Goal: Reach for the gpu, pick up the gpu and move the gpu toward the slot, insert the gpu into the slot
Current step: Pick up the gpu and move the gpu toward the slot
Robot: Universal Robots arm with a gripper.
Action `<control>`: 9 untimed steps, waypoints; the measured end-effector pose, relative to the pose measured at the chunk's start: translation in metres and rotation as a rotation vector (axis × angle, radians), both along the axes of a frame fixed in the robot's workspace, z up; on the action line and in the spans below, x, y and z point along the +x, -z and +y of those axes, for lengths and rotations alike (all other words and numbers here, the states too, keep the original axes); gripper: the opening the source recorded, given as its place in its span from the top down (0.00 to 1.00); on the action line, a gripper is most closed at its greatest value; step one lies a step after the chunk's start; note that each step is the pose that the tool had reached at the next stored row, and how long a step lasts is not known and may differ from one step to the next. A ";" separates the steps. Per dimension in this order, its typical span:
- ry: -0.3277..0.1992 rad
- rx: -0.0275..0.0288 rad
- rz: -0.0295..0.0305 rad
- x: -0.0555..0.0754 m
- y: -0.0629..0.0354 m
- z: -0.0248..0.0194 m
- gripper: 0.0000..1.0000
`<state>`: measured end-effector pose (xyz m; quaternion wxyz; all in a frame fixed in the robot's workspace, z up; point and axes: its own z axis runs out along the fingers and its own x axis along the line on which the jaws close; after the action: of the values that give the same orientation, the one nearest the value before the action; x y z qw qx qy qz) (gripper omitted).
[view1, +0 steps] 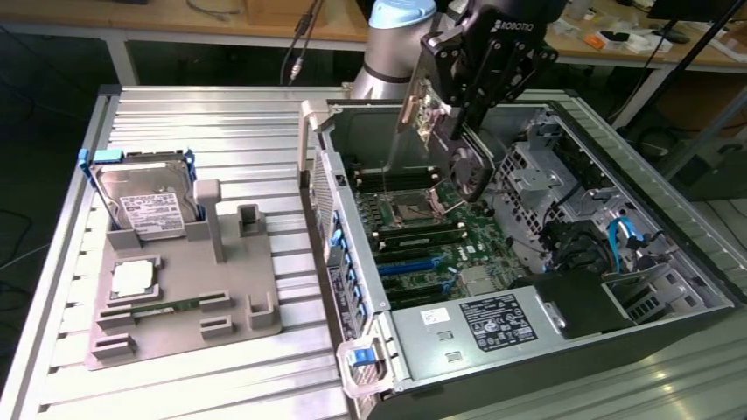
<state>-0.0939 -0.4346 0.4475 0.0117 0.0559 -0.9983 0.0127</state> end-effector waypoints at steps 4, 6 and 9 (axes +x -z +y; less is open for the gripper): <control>-0.044 -0.0001 0.0000 0.004 0.0000 0.0000 0.73; -0.065 0.0000 0.0000 0.006 0.0001 0.0000 0.73; -0.080 -0.0003 0.0016 0.010 0.0002 0.0016 0.73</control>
<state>-0.0841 -0.4330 0.4473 0.0120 0.0955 -0.9953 0.0132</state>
